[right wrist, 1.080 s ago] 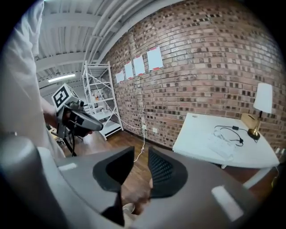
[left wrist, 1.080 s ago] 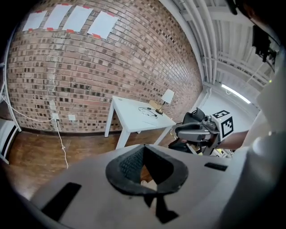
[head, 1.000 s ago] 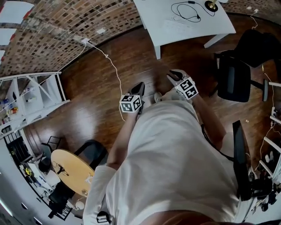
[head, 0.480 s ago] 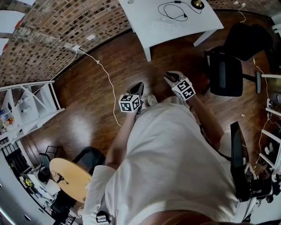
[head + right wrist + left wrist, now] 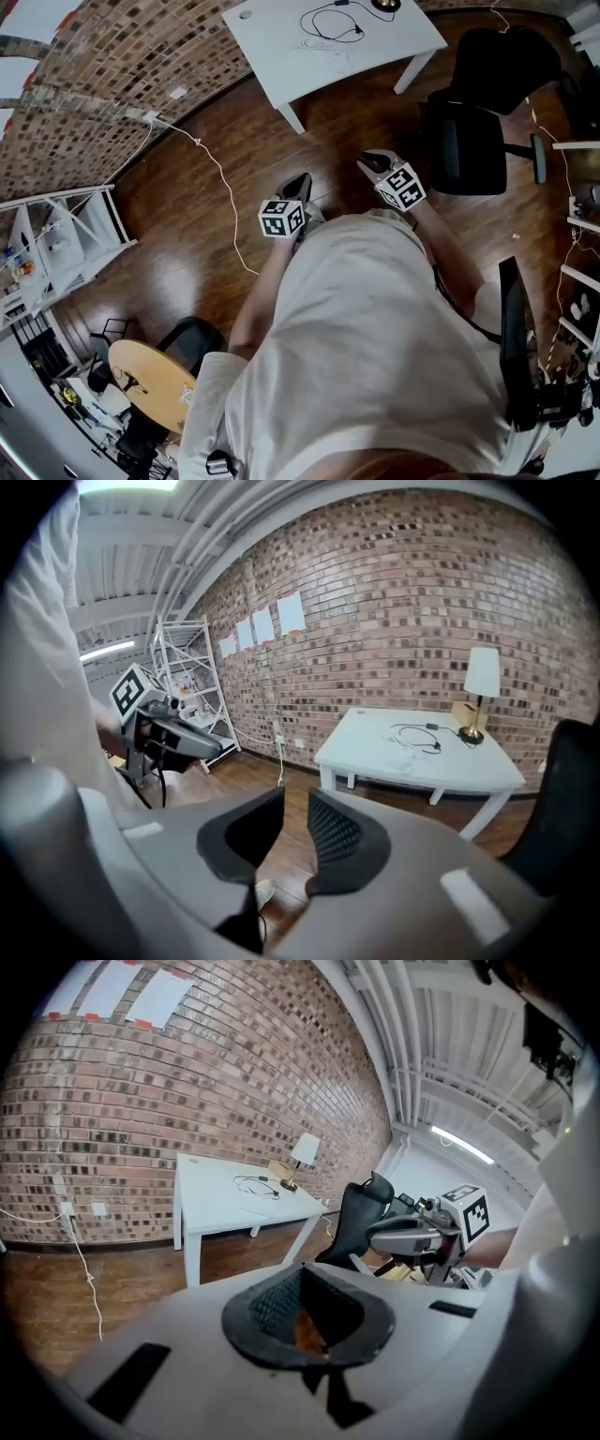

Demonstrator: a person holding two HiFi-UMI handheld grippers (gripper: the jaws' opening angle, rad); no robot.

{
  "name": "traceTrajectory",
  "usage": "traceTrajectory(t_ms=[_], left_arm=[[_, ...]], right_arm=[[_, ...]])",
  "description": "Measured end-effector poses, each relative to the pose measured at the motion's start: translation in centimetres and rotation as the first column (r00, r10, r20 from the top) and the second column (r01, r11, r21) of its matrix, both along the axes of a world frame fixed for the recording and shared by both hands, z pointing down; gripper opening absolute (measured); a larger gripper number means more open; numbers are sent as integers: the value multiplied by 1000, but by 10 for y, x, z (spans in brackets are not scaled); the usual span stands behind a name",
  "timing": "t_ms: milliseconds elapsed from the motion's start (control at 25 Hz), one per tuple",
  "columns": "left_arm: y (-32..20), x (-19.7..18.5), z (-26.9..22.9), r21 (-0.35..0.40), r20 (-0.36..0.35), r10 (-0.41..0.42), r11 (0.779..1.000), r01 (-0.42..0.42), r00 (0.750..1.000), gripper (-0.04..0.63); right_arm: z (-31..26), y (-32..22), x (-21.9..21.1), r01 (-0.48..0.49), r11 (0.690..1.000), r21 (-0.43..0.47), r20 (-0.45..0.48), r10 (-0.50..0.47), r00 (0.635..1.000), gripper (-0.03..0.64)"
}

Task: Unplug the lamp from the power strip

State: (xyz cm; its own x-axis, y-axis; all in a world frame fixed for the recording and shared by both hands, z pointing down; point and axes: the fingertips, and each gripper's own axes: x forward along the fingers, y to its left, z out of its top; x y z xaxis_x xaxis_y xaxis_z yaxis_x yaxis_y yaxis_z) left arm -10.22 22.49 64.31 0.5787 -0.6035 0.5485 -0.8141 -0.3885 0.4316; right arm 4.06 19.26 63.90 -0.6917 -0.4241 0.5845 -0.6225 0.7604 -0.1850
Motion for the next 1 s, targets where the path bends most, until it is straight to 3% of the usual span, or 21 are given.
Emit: traceTrajectory(t_ms=[160, 640, 800, 1000], left_arm=[[3, 42, -6, 19, 13, 9, 1000, -9, 1000, 3], [62, 164, 6, -29, -2, -47, 998, 47, 999, 3], [85, 181, 16, -61, 0, -80, 995, 80, 997, 3], [112, 178, 19, -93, 41, -76, 992, 80, 996, 3]], right_arm=[[-2, -8, 60, -53, 999, -3, 3, 53, 999, 81], [7, 49, 134, 122, 992, -18, -6, -123, 992, 78], [26, 73, 151, 144, 988, -51, -26, -145, 989, 75], [30, 86, 161, 111, 991, -78, 18, -110, 994, 74]])
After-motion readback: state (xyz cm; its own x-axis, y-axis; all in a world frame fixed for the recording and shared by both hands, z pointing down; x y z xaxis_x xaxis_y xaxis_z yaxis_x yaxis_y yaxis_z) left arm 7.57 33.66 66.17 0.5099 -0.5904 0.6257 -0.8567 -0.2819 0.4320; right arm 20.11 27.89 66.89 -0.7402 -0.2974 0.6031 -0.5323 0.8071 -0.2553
